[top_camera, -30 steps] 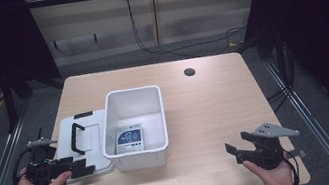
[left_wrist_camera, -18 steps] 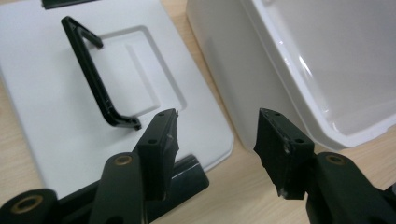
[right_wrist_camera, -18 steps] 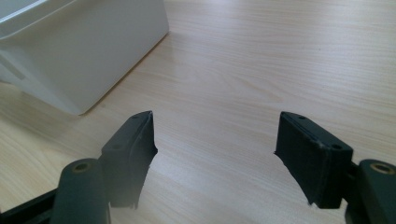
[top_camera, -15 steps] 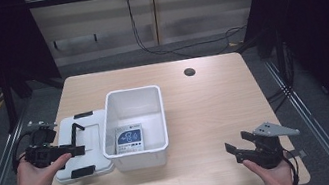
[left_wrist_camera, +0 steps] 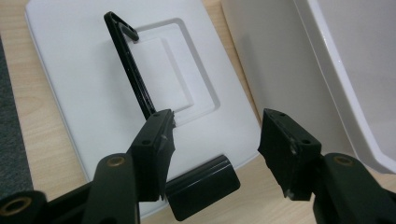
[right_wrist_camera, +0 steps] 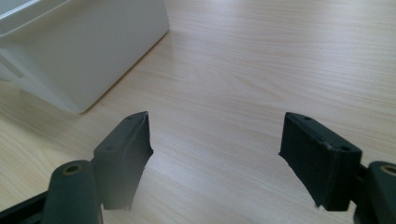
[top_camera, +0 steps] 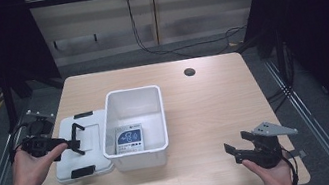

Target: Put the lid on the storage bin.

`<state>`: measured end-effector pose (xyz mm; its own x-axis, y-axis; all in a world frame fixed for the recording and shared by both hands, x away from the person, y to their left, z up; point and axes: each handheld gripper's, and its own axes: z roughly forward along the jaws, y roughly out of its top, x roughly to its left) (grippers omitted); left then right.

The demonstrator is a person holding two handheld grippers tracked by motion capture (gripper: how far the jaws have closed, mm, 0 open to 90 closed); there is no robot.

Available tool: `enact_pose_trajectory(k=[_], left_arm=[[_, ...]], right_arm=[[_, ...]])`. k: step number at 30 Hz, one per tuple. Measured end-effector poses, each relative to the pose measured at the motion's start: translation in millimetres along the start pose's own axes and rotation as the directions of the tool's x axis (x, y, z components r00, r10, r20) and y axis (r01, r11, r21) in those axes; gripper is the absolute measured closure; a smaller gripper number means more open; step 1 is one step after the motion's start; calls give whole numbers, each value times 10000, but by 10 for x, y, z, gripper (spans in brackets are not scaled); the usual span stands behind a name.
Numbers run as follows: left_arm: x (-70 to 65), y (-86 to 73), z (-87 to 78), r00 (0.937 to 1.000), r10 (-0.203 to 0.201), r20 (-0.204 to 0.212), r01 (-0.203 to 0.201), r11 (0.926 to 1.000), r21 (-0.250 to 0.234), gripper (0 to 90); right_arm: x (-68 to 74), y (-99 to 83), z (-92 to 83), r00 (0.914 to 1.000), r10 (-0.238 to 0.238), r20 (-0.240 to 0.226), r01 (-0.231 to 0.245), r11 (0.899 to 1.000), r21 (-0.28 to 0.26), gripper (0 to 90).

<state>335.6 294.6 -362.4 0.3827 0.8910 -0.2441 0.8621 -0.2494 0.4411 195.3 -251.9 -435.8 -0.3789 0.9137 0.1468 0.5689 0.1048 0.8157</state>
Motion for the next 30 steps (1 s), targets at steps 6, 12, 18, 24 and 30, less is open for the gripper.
enact_pose_trajectory(k=[6,12,18,24,30], left_arm=[[34,95,28,9996,-129,-240,135,9996,246,479],[81,211,6,9977,-176,-660,206,9988,450,554],[91,298,79,9959,-220,-872,292,9962,824,576],[87,368,235,9915,-242,-1276,416,9899,1356,623],[111,440,290,9866,-398,-1582,642,9863,1518,632]], right_arm=[[-1,4,20,10000,13,-11,-13,10000,91,212],[-1,1,33,10000,-18,-97,20,9999,150,205],[5,3,48,9998,-103,-165,107,9996,273,199],[13,3,47,9997,-144,-202,150,9994,298,192],[13,3,53,9996,-208,-206,215,9992,330,192]])
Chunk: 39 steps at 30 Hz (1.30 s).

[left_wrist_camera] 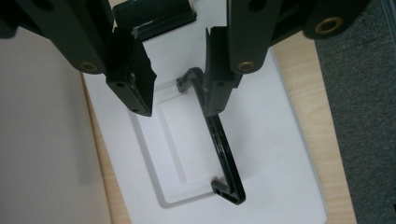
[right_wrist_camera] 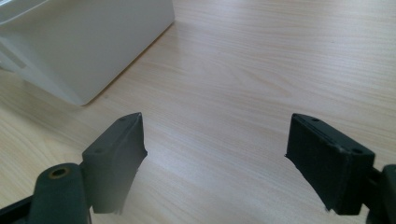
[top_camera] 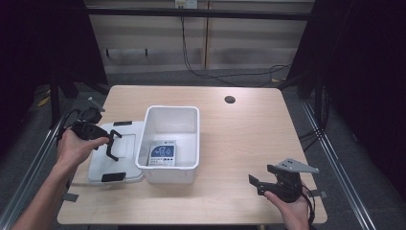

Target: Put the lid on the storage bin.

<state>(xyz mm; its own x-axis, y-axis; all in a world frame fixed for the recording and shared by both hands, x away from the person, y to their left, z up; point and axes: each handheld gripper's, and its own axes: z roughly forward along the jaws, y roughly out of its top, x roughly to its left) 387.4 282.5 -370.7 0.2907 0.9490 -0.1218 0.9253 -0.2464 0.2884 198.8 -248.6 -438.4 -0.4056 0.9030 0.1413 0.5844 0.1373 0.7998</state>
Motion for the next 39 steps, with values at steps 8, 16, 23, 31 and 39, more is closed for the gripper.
enact_pose_trajectory(k=[8,16,23,31,39], left_arm=[[60,66,107,9996,-261,-56,262,9993,285,629],[39,129,227,9984,-405,-397,429,9971,623,637],[82,194,296,9952,-788,-579,842,9917,973,630],[69,225,374,9945,-747,-741,825,9906,1088,662],[119,249,503,9884,-1239,-874,1359,9797,1477,684]], right_arm=[[6,-2,6,10000,-23,-18,23,10000,63,192],[30,-1,21,9997,-229,-38,230,9995,236,192],[34,-4,42,9996,-282,-38,283,9988,403,177],[34,-4,40,9997,-254,-38,255,9989,384,169],[36,-6,54,9995,-293,-131,299,9985,464,169]])
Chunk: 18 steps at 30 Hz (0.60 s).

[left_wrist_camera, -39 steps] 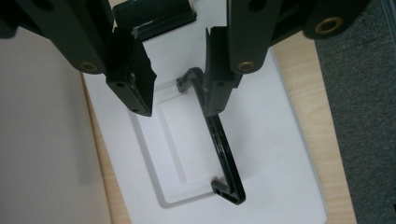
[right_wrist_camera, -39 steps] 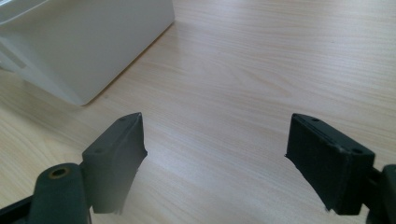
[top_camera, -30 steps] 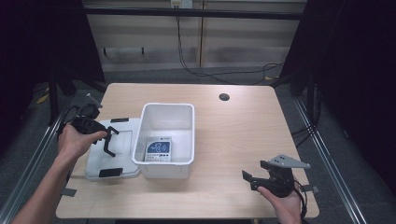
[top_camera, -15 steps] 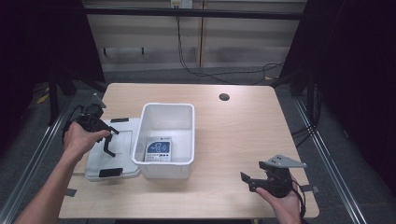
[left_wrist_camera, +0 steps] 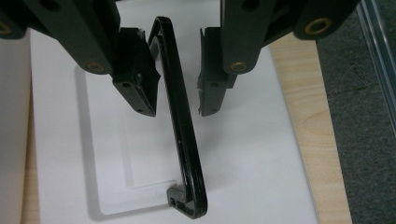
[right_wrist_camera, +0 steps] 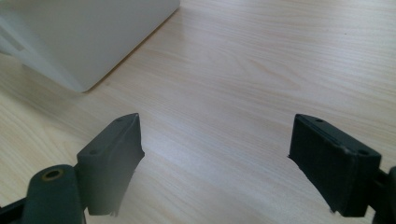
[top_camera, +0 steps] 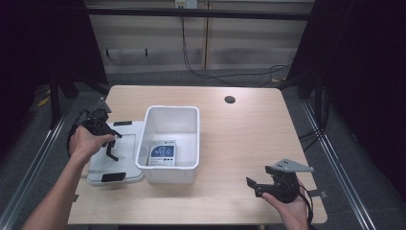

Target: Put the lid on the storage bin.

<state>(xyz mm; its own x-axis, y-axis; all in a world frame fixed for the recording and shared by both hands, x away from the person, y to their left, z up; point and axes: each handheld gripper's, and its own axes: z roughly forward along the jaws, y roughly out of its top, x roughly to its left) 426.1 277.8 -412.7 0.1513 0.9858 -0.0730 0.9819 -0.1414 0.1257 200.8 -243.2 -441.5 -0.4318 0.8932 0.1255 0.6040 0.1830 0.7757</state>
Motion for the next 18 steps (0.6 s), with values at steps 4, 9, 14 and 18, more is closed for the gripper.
enact_pose_trajectory(k=[4,9,14,18], left_arm=[[-25,19,25,10000,-3,-46,4,9999,120,722],[-54,38,47,10000,7,38,-7,9997,229,711],[-67,59,93,9999,-119,67,117,9996,268,670],[-80,73,103,9998,-181,129,178,9996,241,730]], right_arm=[[5,1,9,10000,-6,-40,6,10000,86,169],[9,1,15,10000,-66,-73,67,9999,111,169],[1,0,16,10000,0,-78,1,10000,80,167],[2,1,15,10000,-12,-85,13,10000,88,166]])
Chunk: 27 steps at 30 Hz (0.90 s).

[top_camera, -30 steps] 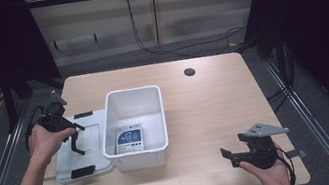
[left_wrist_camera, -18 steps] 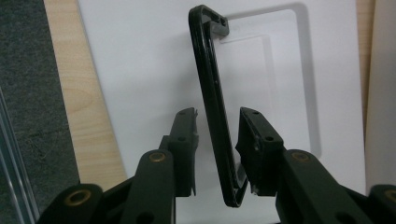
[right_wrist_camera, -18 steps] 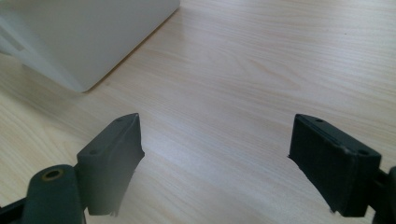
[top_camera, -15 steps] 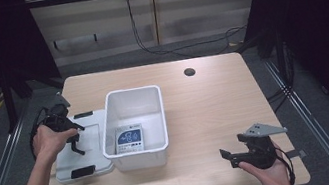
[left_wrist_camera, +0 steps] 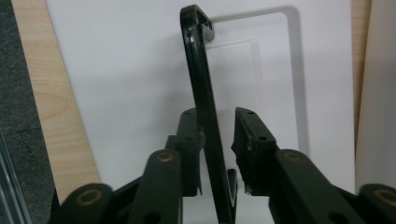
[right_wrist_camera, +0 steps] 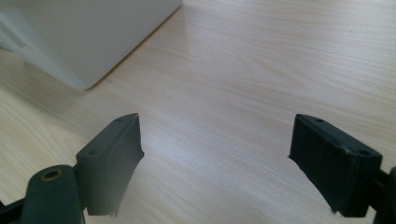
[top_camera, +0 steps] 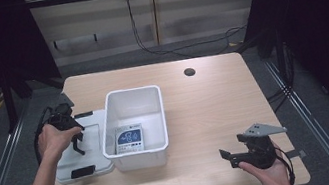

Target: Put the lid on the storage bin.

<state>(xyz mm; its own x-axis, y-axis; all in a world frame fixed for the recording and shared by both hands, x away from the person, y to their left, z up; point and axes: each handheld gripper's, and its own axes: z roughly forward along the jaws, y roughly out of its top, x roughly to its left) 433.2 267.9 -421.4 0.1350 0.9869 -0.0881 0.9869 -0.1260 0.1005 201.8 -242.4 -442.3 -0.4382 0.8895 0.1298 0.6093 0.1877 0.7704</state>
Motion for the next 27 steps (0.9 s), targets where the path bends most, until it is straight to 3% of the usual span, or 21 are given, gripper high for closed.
enact_pose_trajectory(k=[5,17,27], left_arm=[[-24,16,18,10000,3,34,-3,10000,17,790],[-48,46,40,9998,-167,-63,168,9997,161,819],[-43,32,24,9999,-57,-136,59,9998,181,845]], right_arm=[[2,0,1,10000,-15,17,15,10000,22,166],[1,0,12,10000,9,18,-9,10000,88,161],[2,0,17,10000,-4,74,3,9999,151,159]])
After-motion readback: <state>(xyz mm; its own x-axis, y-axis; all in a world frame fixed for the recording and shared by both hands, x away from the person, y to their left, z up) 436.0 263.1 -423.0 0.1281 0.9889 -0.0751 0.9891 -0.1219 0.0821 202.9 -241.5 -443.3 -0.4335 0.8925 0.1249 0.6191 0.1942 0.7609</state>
